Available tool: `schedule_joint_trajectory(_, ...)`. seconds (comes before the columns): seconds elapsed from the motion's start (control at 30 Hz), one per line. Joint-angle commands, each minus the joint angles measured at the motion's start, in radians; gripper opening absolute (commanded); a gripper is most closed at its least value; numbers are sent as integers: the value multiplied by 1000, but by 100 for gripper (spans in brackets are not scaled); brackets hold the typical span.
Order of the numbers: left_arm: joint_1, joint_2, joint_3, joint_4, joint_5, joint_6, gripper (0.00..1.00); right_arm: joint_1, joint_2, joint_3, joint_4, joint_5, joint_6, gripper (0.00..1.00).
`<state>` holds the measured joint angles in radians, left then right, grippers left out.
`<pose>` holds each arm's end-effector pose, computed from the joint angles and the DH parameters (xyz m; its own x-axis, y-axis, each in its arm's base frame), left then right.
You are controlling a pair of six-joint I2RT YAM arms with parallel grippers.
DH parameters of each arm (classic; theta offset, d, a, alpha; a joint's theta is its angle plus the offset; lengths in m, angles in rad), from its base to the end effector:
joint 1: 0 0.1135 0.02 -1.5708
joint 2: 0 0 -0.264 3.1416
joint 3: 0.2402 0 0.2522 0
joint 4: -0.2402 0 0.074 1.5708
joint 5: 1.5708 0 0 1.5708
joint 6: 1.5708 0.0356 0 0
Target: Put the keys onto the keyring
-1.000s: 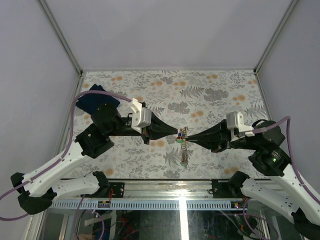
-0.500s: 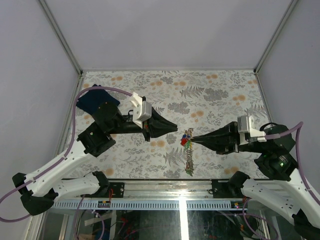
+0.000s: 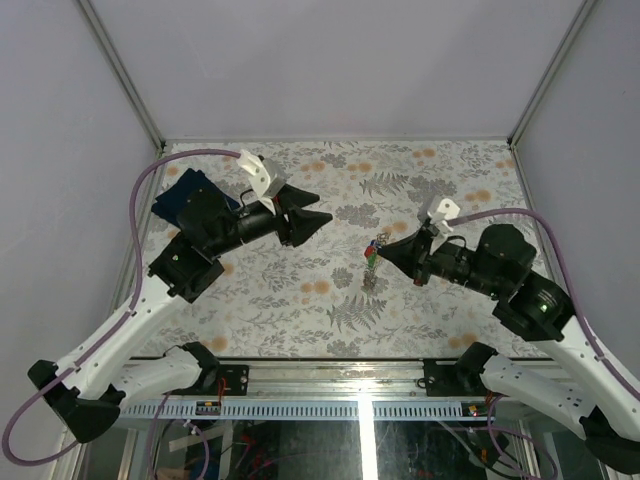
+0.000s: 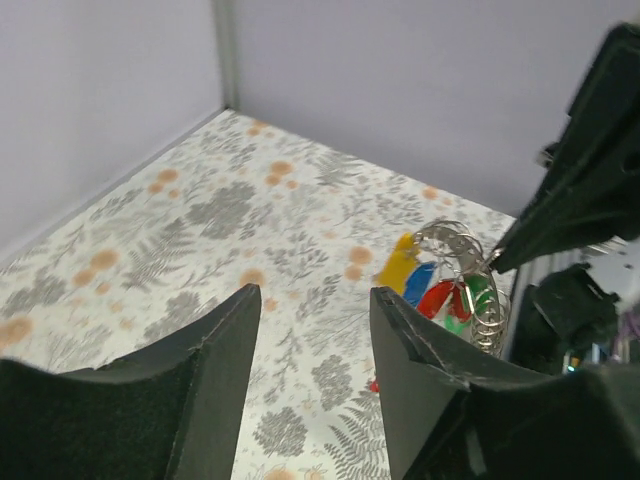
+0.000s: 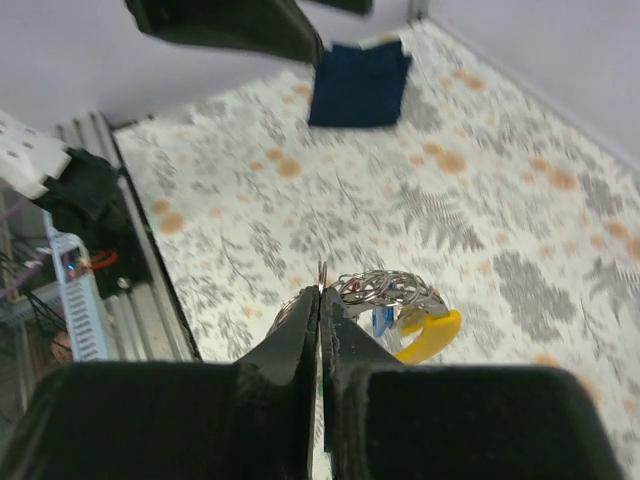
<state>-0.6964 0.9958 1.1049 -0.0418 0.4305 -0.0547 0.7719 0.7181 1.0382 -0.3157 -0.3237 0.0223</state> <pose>0.1589 -0.1522 0.4285 0.0022 -0.0666 -0.9978 0.9038 0.4271 -0.0265 0.0943 0.1076 0.4217 -0.0167 0.0133 -0.9998 -0.8890 0.4573 0.0209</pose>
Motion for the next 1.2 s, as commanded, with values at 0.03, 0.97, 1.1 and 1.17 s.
schedule_joint_trajectory(0.03,73,8,-59,-6,-126,-51,53,0,66,6,-100,156,-22,0)
schedule_joint_trajectory(0.97,390,-69,-272,-132,-247,-193,61,-69,850,52,253,190,86,37)
schedule_joint_trajectory(1.1,440,-71,-280,-150,-247,-212,65,-77,734,-26,335,215,148,67)
schedule_joint_trajectory(1.17,453,-76,-278,-159,-251,-220,76,-77,657,-61,326,249,200,73)
